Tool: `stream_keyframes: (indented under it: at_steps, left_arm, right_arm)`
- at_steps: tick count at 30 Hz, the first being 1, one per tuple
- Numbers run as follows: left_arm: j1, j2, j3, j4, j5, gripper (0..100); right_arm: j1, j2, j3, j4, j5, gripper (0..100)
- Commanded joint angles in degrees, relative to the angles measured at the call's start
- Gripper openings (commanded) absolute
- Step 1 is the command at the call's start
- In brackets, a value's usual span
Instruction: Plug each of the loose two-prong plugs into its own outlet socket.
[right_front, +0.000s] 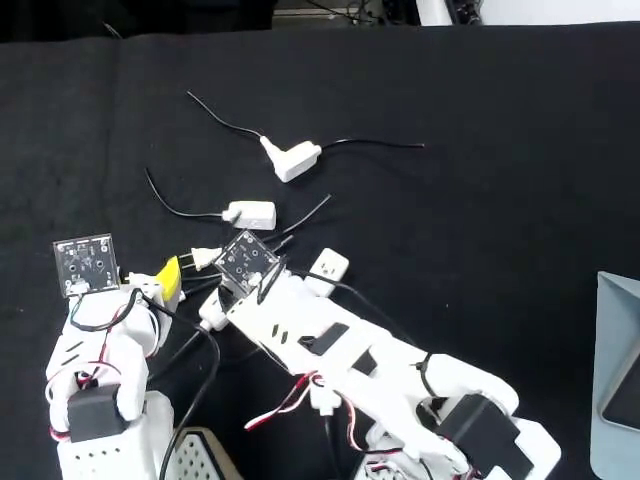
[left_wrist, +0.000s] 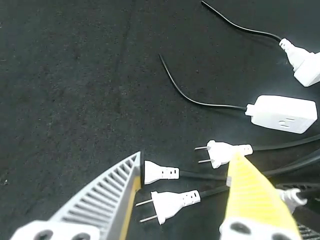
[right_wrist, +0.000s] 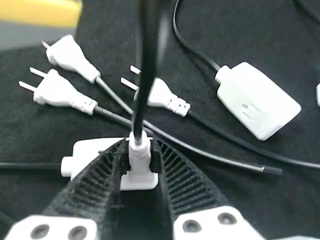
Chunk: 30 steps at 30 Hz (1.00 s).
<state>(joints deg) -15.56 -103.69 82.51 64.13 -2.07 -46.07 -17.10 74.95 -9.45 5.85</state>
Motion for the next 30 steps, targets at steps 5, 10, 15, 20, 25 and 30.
stream_keyframes:
  at_steps: [5, 10, 15, 20, 25, 30]
  left_arm:
    - [-0.48, -0.35, -0.31, -1.23, 0.44, 27]
    - [-0.48, -0.35, -0.22, -1.23, 0.44, 27]
    - [-0.48, -0.35, -0.22, -1.23, 0.44, 27]
    - [-0.48, -0.35, -0.22, -1.23, 0.44, 27]
    - [-0.48, -0.35, -0.22, -1.23, 0.44, 27]
    - [-0.48, -0.35, -0.22, -1.23, 0.44, 27]
  right_arm:
    - [0.0, 0.22, -8.13, 19.08, -0.35, 1.5]
    - [0.18, -0.22, -8.31, 19.16, -0.53, 8.8]
    - [0.09, -0.31, -8.57, 19.43, -0.44, 14.4]
    - [0.0, -5.05, -9.1, 19.43, -0.7, 13.5]
    - [-0.09, -10.77, -9.54, 22.51, -0.97, 13.5]
    - [-0.09, -11.91, -9.63, 22.68, -3.6, 13.4]
